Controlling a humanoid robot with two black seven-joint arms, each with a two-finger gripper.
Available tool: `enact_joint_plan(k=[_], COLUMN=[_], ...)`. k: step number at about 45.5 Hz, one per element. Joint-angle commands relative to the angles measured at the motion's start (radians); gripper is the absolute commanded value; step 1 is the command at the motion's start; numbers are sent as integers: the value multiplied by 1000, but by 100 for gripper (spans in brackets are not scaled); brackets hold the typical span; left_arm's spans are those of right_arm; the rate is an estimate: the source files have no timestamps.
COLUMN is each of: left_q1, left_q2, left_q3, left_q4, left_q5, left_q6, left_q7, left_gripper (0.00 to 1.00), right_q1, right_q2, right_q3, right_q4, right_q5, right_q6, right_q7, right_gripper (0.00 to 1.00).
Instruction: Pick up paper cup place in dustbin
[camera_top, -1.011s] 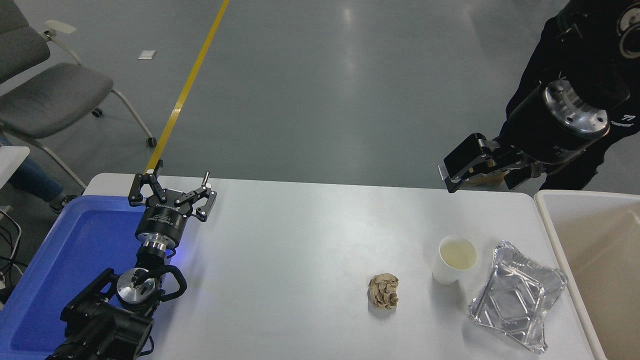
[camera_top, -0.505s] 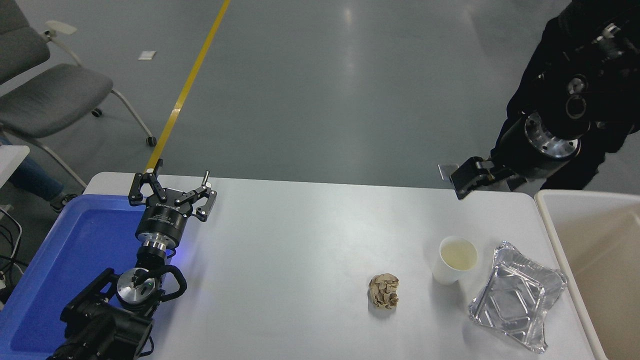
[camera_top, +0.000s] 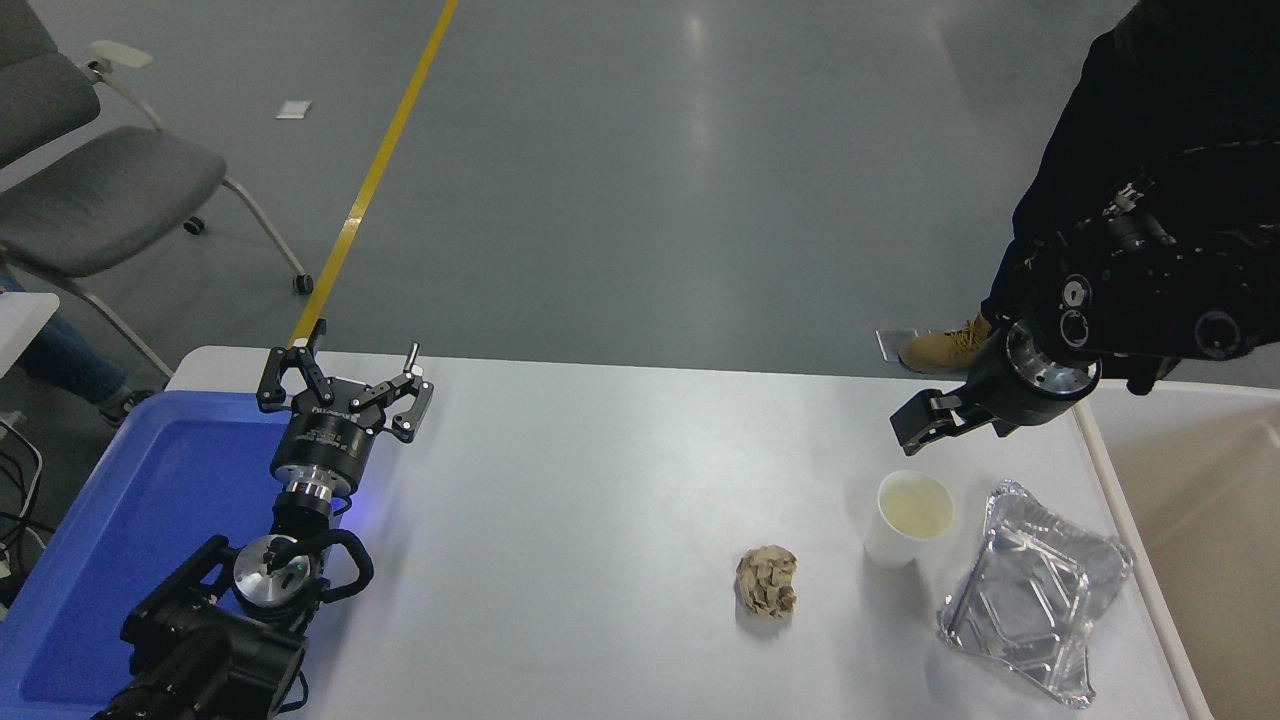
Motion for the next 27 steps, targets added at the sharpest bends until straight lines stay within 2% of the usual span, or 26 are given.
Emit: enact_joint_plan(k=[1,8,27], left_q1=[0,0,0], left_q2=[0,0,0], left_q3=[0,0,0], left_q4=[0,0,0], left_q5=[0,0,0], left_q6=[0,0,0], left_q7=[0,0,0], left_gripper=[99,99,99], right_q1=[-105,-145,-264], right_q2=[23,37,45], right_q3=[26,28,95], right_q4=[-74,-110,-176], right_q5=[-44,-93,-128], right_q6=[-10,-22,-68], right_q7=[-1,-1,4], right_gripper=[100,100,100])
